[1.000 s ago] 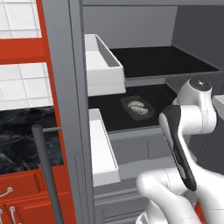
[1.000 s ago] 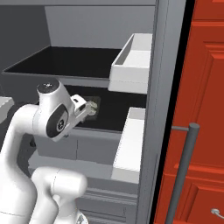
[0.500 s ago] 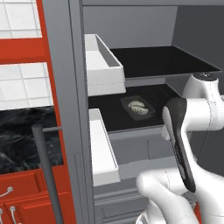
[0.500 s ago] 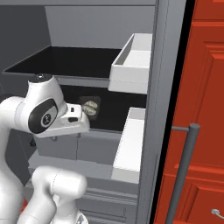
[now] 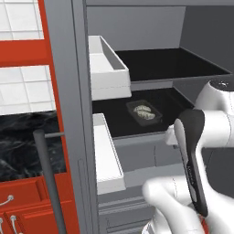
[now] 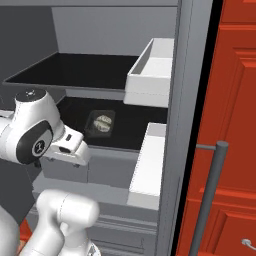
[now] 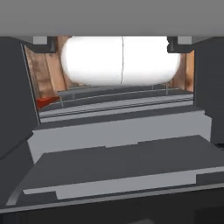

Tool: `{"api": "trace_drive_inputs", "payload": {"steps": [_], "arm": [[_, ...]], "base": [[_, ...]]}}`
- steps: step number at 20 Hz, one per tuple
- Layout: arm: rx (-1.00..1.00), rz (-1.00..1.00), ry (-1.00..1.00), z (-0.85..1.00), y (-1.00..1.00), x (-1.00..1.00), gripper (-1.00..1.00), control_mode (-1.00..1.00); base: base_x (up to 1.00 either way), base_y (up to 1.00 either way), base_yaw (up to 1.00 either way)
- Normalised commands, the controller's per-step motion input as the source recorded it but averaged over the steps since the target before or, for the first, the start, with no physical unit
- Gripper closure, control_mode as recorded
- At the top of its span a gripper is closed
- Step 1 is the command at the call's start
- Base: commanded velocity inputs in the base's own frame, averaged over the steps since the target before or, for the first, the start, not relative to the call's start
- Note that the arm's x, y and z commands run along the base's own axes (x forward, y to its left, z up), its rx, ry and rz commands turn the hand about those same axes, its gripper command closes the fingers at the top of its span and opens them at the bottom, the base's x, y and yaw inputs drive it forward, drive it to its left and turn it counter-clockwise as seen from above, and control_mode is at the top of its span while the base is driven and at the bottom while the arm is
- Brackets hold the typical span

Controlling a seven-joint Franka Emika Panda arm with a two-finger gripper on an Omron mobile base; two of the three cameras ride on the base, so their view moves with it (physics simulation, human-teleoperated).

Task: Place two dumplings into each of the tupperware containers and then place the containers in the fridge.

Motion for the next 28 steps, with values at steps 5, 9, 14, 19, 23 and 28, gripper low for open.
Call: {"api": "trace_drive_inputs", "payload": {"steps": [5, 9, 14, 19, 23, 28], "arm": [[0.0, 0.08, -0.29, 0.0, 0.0, -0.18, -1.0, -1.0], [0.0, 0.03, -0.05, 0.01, 0.0, -0.01, -1.0, -1.0], [0.0, 0.0, 0.0, 0.04, 0.0, 0.0, -1.0, -1.0], [0.0, 0.0, 0.0, 0.0, 0.0, 0.0, -1.0, 1.0], [0.0, 0.0, 0.0, 0.0, 0.0, 0.0, -1.0, 1.0], [0.0, 0.0, 0.0, 0.0, 0.0, 0.0, -1.0, 1.0]], "base": [[0.0, 0.0, 0.0], [0.0, 0.0, 0.0], [0.0, 0.0, 0.0], [-0.3, -0.1, 0.0], [-1.0, -0.61, 0.0], [-1.0, -0.62, 0.03]]}}
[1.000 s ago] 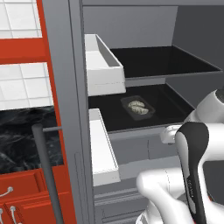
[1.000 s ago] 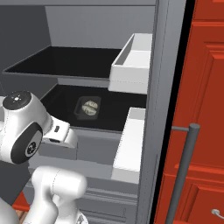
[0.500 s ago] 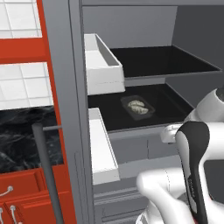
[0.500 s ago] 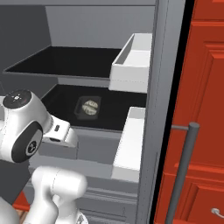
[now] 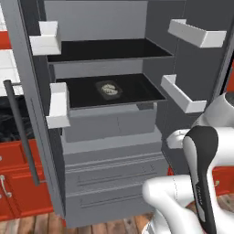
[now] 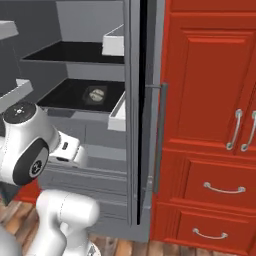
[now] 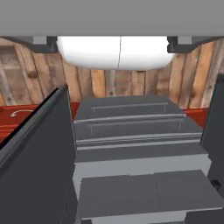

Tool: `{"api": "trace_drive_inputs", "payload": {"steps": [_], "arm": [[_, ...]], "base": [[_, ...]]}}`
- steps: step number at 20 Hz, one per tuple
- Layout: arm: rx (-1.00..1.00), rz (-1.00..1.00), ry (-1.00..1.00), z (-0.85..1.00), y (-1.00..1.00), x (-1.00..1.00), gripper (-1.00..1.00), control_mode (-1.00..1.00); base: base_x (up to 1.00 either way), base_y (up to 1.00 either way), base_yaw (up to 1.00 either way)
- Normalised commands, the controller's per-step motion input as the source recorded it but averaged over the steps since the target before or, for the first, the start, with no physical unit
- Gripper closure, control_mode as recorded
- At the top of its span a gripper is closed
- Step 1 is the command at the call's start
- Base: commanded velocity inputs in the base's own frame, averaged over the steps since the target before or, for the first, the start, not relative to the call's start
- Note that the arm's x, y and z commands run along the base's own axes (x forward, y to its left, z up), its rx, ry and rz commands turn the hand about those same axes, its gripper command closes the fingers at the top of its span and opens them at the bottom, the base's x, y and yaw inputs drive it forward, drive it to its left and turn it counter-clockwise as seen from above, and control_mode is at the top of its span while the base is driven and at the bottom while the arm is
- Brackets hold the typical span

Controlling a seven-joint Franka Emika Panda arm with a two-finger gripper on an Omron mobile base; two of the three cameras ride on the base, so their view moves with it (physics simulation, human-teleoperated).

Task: Place two dumplings into each of the tupperware containers and then place the containers in the fridge.

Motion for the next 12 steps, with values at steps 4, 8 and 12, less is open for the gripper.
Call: {"api": "trace_drive_inputs", "payload": {"steps": [4, 8, 12], "arm": [[0.0, 0.0, 0.0, 0.0, 0.0, 0.0, -1.0, 1.0], [0.0, 0.0, 0.0, 0.0, 0.0, 0.0, -1.0, 1.0], [0.0, 0.0, 0.0, 0.0, 0.0, 0.0, -1.0, 1.0]], "base": [[-1.0, -0.16, 0.41], [-1.0, 0.01, 0.69], [-1.0, 0.14, 0.74]]}}
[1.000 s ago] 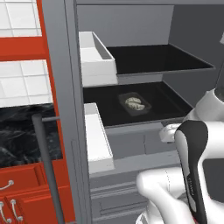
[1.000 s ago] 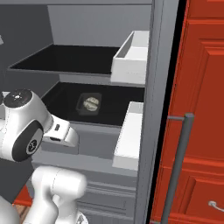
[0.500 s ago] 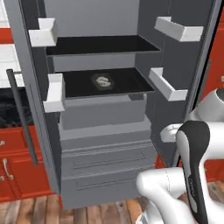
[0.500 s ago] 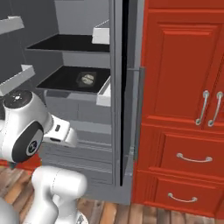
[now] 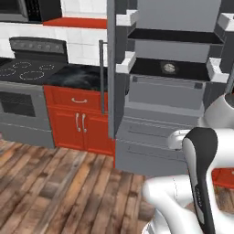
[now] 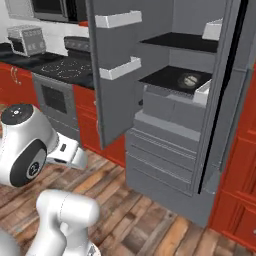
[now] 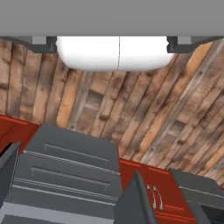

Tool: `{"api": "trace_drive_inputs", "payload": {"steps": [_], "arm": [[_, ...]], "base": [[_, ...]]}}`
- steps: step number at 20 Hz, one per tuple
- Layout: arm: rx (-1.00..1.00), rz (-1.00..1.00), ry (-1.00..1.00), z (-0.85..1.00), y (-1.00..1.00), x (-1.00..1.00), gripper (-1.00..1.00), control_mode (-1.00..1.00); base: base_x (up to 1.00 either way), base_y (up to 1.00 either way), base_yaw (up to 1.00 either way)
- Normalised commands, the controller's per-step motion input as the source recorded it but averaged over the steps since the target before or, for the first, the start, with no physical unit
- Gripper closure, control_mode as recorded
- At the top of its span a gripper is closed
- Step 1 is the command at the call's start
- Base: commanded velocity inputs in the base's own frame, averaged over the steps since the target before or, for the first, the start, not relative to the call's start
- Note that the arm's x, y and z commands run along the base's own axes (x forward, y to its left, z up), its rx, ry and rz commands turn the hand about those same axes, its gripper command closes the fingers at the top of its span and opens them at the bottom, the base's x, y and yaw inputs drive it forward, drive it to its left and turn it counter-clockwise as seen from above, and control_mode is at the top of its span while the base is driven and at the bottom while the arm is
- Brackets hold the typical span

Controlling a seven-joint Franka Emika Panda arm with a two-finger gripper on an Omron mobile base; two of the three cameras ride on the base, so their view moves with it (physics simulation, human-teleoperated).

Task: Place two dumplings into each of the tupperware containers and then place the containers in the fridge.

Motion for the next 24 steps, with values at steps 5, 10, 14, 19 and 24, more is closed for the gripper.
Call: {"api": "trace_drive_inputs", "payload": {"steps": [5, 10, 14, 19, 24], "arm": [[0.0, 0.0, 0.0, 0.0, 0.0, 0.0, -1.0, 1.0], [0.0, 0.0, 0.0, 0.0, 0.0, 0.0, -1.0, 1.0], [0.0, 0.0, 0.0, 0.0, 0.0, 0.0, -1.0, 1.0], [0.0, 0.0, 0.0, 0.0, 0.0, 0.0, -1.0, 1.0], [0.0, 0.0, 0.0, 0.0, 0.0, 0.0, -1.0, 1.0]], "base": [[-1.0, 0.21, 0.74], [-1.0, 0.58, 0.67], [-1.0, 0.56, 0.69], [-0.81, 0.95, 0.71], [-0.25, 1.0, 0.44]]}}
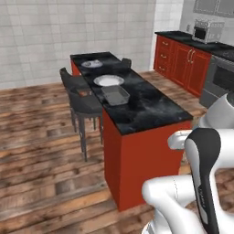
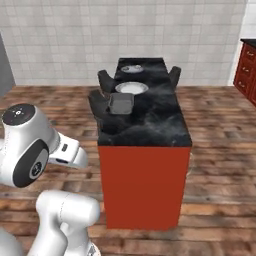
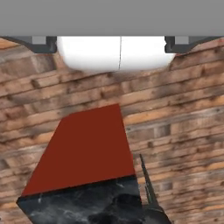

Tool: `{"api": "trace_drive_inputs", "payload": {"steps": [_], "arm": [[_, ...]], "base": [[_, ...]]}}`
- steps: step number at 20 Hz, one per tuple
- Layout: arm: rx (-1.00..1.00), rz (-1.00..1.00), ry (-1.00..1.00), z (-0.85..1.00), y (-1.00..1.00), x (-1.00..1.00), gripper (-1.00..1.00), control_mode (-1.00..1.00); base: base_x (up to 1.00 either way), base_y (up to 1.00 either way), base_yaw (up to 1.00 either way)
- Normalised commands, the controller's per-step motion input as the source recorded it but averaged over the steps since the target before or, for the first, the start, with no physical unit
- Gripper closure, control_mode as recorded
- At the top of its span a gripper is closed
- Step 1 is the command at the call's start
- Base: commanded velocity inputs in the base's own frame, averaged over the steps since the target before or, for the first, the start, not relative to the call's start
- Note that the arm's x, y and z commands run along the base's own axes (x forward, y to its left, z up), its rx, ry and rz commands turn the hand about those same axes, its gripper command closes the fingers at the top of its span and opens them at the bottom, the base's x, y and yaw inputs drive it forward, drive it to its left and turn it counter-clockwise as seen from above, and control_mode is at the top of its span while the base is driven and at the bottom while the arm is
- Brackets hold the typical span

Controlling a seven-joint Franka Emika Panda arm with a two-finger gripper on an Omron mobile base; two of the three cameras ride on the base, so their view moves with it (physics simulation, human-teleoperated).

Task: Place two dumplings into each of the tupperware containers and then place the containers in the fridge.

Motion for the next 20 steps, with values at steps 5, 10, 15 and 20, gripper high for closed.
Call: {"api": "trace_drive_inputs", "payload": {"steps": [5, 10, 15, 20], "arm": [[0.0, 0.0, 0.0, 0.0, 0.0, 0.0, -1.0, 1.0], [0.0, 0.0, 0.0, 0.0, 0.0, 0.0, -1.0, 1.0], [0.0, 0.0, 0.0, 0.0, 0.0, 0.0, -1.0, 1.0], [0.0, 0.0, 0.0, 0.0, 0.0, 0.0, -1.0, 1.0]], "base": [[0.21, 1.0, 0.15], [0.79, 1.0, 0.05], [1.0, 1.0, 0.01], [1.0, 0.99, 0.0]]}}
